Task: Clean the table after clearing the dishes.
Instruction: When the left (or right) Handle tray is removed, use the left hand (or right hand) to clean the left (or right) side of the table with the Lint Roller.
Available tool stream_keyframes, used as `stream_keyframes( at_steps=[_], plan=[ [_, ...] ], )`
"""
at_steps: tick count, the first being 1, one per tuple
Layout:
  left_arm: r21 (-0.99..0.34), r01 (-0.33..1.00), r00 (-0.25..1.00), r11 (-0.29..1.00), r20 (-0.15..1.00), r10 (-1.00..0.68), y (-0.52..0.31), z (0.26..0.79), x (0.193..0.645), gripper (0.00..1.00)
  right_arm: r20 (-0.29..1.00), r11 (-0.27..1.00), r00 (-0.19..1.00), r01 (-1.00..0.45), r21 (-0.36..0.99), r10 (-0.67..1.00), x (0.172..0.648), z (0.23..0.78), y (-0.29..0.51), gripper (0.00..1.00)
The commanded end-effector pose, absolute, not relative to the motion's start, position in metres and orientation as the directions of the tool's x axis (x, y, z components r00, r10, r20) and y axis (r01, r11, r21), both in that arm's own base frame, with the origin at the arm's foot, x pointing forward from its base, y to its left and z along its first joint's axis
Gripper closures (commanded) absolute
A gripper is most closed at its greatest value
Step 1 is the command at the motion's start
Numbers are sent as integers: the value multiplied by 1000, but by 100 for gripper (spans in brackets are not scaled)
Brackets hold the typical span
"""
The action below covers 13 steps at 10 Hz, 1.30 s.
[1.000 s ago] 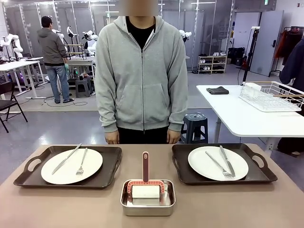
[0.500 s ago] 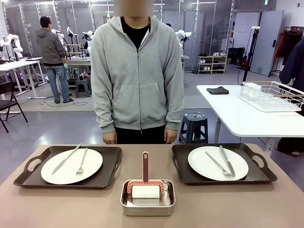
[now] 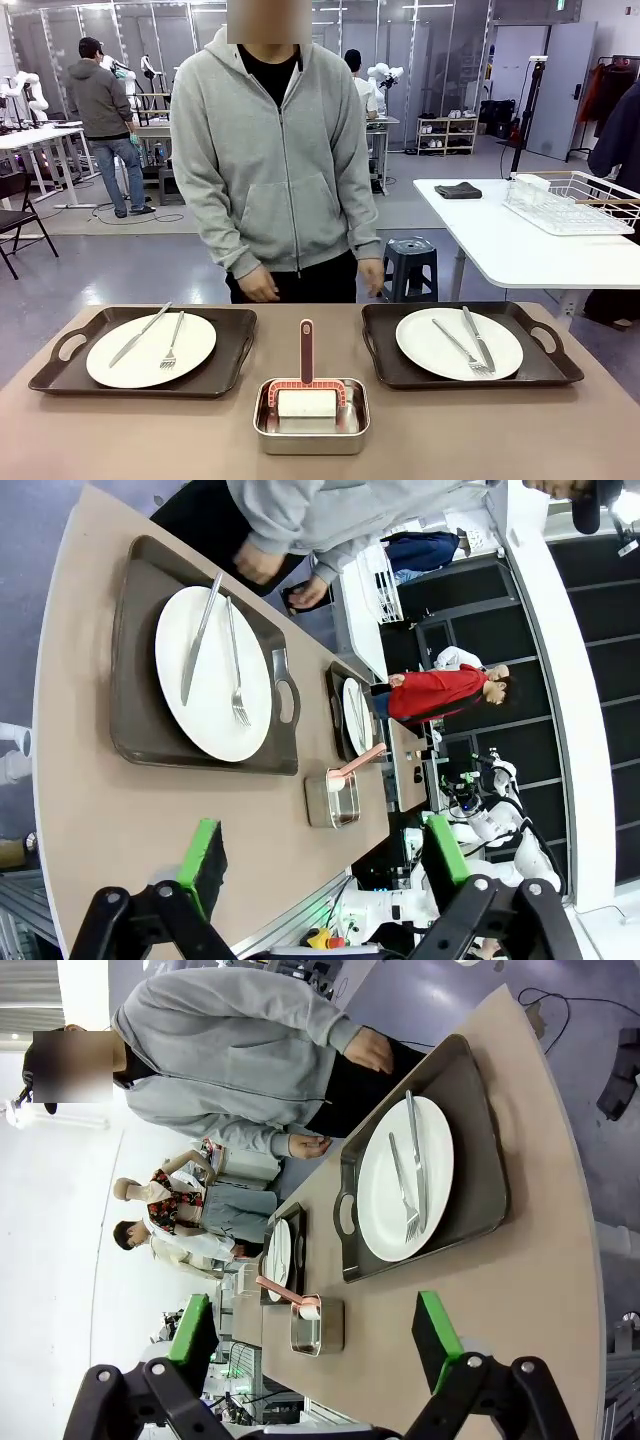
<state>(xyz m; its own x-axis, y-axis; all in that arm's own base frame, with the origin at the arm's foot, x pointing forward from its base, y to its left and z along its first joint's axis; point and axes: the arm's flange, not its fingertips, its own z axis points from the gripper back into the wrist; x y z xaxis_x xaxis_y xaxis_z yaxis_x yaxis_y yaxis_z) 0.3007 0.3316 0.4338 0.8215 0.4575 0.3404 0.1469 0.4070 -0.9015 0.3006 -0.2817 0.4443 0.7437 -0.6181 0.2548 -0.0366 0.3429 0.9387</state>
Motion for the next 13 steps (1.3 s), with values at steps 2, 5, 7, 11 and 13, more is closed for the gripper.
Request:
stream_keyframes(
  at_steps=[2, 5, 7, 11, 13],
  plan=[
    [-899, 155, 826, 409, 345, 445, 334, 438, 296, 0, 256, 340, 748, -42, 939, -613, 299, 447, -283, 0],
    [-899, 155, 826, 409, 345, 445, 334, 438, 296, 0, 256, 340, 748, -42, 939, -613, 299, 447, -283, 0],
    [-899, 155, 826, 409, 345, 445, 334, 438, 296, 0, 256, 340, 748, -42, 939, -613, 299, 447, -283, 0],
    [-899, 155, 826, 409, 345, 445, 334, 438, 296, 0, 256, 340, 748, -42, 939, -613, 299, 447, -283, 0],
    [-899, 155, 826, 409, 345, 445, 334, 438, 296, 0, 256, 340, 748, -42, 939, -613, 299, 447, -283, 0]
  ],
)
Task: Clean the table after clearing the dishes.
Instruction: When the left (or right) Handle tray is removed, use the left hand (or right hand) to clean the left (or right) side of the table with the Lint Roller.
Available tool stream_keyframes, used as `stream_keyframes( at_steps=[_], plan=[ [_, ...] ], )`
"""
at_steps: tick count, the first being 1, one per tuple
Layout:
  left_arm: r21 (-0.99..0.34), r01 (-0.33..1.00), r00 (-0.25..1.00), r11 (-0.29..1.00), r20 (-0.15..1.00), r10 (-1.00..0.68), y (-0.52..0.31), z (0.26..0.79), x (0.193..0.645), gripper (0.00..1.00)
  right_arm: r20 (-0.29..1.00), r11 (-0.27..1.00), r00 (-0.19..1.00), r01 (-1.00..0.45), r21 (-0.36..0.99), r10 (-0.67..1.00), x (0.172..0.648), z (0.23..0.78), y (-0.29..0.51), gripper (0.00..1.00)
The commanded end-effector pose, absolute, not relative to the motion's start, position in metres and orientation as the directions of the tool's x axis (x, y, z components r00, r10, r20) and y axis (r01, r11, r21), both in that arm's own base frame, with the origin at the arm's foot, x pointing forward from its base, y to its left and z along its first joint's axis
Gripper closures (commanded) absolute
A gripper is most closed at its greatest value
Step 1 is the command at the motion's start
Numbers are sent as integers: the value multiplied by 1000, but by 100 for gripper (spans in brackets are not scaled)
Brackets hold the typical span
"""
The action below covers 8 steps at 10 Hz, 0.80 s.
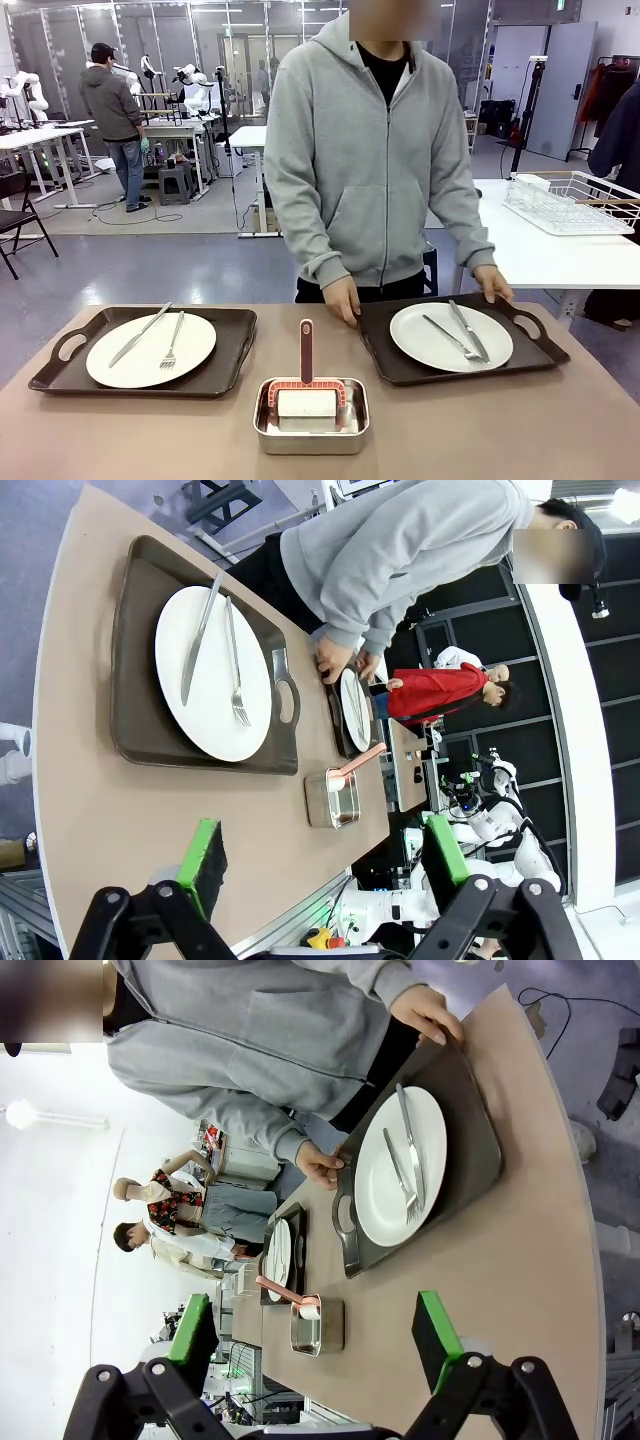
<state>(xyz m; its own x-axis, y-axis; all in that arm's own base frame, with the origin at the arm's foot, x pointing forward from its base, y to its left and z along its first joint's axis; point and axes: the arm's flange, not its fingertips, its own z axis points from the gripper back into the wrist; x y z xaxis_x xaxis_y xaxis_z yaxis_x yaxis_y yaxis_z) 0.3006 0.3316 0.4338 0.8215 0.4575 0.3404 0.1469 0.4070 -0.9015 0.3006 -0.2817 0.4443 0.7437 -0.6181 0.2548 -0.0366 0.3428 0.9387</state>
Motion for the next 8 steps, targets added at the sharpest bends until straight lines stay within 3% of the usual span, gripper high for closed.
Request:
stream_keyframes(
  at_steps=[1, 8],
  plan=[
    [-899, 155, 826, 409, 345, 445, 334, 438, 296, 0, 256, 340, 748, -42, 939, -613, 299, 447, -283, 0],
    [-899, 155, 826, 409, 345, 445, 334, 438, 296, 0, 255, 343, 744, -37, 939, -618, 301, 444, -282, 0]
  ],
)
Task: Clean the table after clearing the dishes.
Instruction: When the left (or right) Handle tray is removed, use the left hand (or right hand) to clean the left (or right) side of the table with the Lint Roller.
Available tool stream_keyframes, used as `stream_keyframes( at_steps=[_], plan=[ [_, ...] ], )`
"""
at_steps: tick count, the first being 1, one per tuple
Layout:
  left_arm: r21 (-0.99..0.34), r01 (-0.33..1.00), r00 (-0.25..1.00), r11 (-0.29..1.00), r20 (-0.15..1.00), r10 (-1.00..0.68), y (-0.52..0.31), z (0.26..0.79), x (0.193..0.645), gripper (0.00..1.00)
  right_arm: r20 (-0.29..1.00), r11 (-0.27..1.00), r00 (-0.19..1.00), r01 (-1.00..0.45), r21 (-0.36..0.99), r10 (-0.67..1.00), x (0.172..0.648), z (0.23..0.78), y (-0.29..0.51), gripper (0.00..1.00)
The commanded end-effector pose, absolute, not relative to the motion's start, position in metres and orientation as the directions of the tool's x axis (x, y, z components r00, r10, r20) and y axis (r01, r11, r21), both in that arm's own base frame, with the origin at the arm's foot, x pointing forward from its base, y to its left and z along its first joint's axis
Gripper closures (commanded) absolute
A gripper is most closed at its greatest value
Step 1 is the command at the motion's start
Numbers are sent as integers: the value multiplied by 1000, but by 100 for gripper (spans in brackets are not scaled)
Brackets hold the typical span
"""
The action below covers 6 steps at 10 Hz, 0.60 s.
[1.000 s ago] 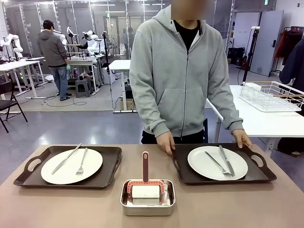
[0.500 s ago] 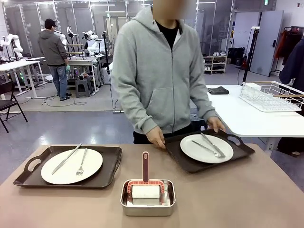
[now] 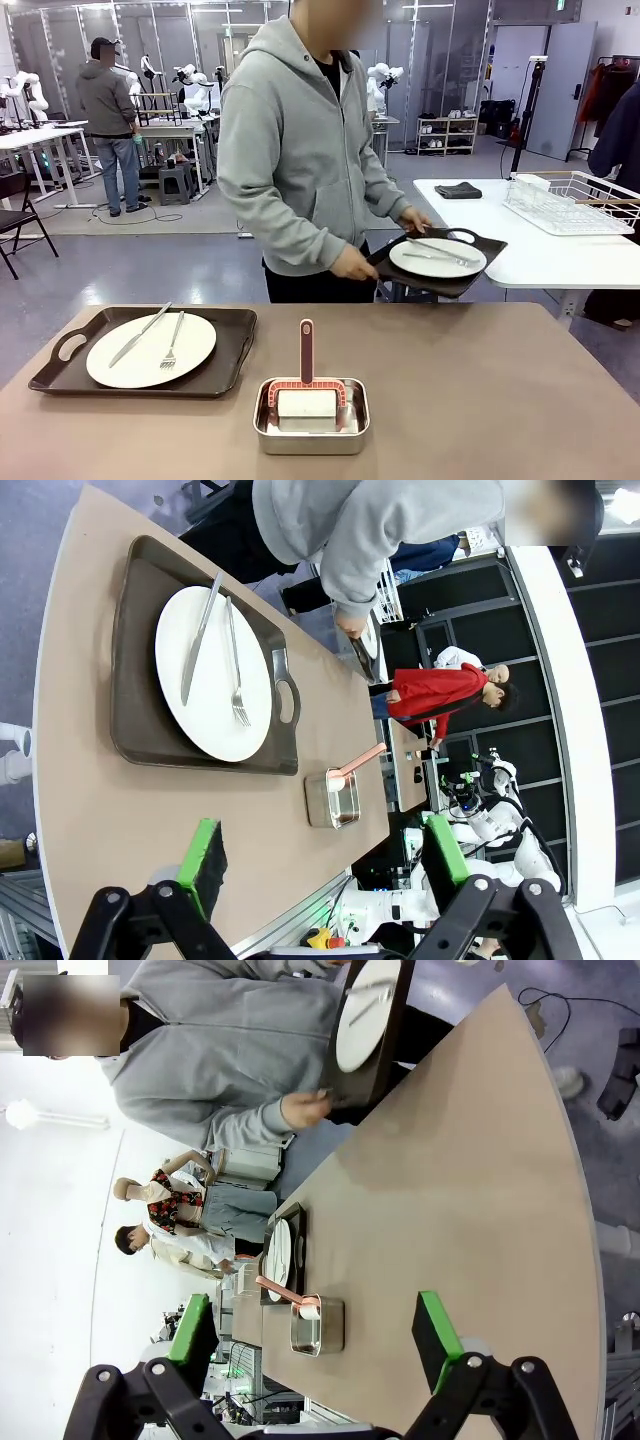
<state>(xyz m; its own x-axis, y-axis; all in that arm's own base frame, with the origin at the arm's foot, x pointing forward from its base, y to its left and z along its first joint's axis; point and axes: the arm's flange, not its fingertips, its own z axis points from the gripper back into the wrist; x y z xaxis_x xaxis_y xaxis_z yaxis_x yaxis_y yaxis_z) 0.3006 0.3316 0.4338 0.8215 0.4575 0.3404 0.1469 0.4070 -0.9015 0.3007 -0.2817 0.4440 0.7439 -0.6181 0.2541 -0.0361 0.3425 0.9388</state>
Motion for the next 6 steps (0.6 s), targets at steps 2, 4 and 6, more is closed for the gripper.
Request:
stream_keyframes(
  at_steps=[2, 4, 6],
  plan=[
    [-899, 155, 826, 409, 345, 445, 334, 438, 296, 0, 351, 463, 803, -107, 880, -481, 348, 495, -251, 0],
    [-899, 155, 826, 409, 345, 445, 334, 438, 296, 0, 386, 563, 886, -187, 805, -258, 417, 531, -186, 0],
    [-899, 155, 826, 409, 345, 445, 334, 438, 296, 0, 372, 606, 928, -303, 736, 13, 470, 543, -96, 0]
  ],
)
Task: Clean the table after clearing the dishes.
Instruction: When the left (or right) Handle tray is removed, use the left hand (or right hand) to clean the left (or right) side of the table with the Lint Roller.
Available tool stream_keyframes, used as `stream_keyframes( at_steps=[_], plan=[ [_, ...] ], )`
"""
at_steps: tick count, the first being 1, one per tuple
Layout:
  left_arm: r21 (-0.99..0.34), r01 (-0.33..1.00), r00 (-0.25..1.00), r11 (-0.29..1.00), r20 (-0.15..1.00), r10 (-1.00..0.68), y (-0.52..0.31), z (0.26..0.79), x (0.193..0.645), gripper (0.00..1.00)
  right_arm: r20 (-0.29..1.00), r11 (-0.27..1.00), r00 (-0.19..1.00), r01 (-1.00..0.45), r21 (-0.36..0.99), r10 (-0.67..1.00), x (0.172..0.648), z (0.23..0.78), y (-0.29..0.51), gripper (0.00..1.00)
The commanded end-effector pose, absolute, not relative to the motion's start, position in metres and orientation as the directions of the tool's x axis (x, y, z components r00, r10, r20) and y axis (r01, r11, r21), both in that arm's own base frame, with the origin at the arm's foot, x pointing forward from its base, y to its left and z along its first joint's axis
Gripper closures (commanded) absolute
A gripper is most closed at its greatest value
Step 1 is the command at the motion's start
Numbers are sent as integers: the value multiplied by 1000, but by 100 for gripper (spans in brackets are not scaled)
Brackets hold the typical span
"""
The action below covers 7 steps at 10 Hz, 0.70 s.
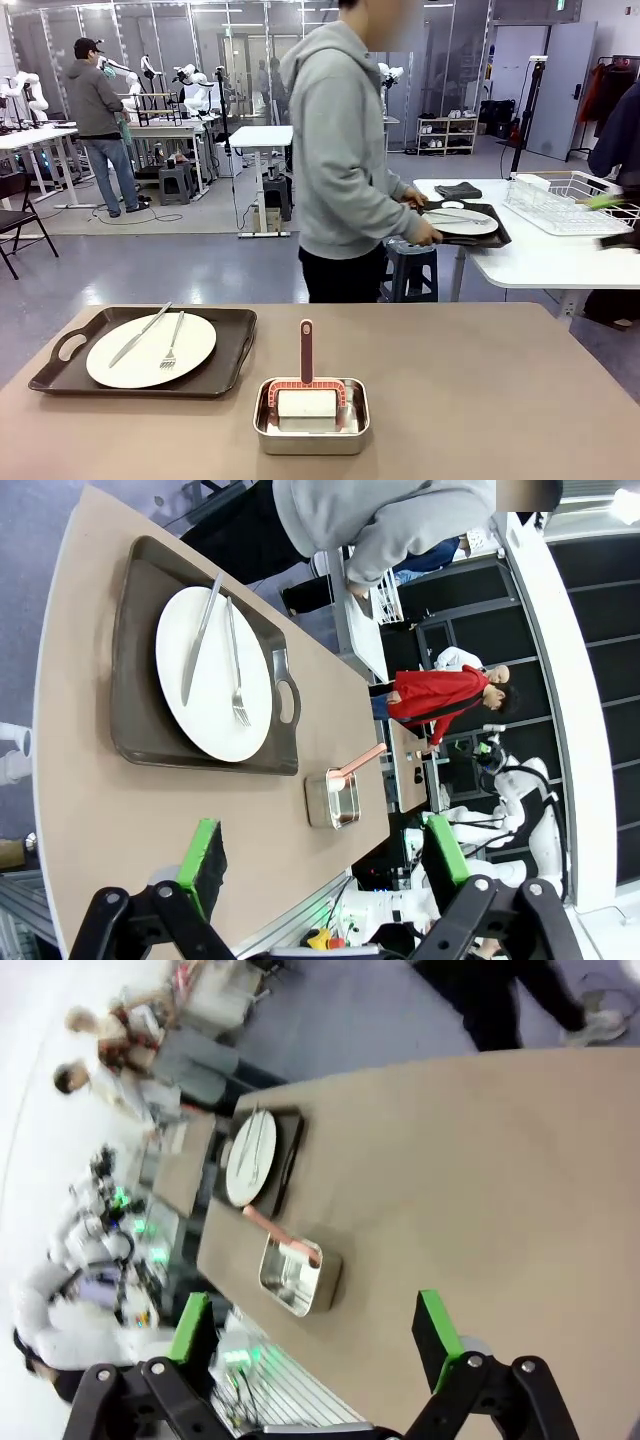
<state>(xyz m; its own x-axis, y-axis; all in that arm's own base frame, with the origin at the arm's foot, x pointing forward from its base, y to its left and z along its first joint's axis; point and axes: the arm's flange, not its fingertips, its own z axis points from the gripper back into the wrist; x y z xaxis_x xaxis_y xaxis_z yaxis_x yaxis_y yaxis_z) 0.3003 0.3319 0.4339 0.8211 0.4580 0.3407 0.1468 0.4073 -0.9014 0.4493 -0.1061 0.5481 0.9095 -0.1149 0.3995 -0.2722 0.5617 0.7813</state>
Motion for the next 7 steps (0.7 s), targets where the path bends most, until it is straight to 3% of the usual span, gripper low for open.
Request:
stream_keyframes(
  at_steps=[1, 2, 5, 7],
  plan=[
    [-899, 155, 826, 409, 345, 445, 334, 438, 296, 0, 349, 639, 918, -385, 667, 189, 485, 543, -44, 0],
    [-899, 155, 826, 409, 345, 445, 334, 438, 296, 0, 312, 634, 869, -494, 595, 384, 490, 539, 18, 0],
    [-899, 155, 826, 409, 345, 445, 334, 438, 296, 0, 288, 574, 656, -753, 322, 698, 484, 513, 134, 0],
    [-899, 155, 826, 409, 345, 445, 334, 438, 296, 0, 241, 452, 518, -847, 278, 821, 482, 497, 191, 0]
  ],
)
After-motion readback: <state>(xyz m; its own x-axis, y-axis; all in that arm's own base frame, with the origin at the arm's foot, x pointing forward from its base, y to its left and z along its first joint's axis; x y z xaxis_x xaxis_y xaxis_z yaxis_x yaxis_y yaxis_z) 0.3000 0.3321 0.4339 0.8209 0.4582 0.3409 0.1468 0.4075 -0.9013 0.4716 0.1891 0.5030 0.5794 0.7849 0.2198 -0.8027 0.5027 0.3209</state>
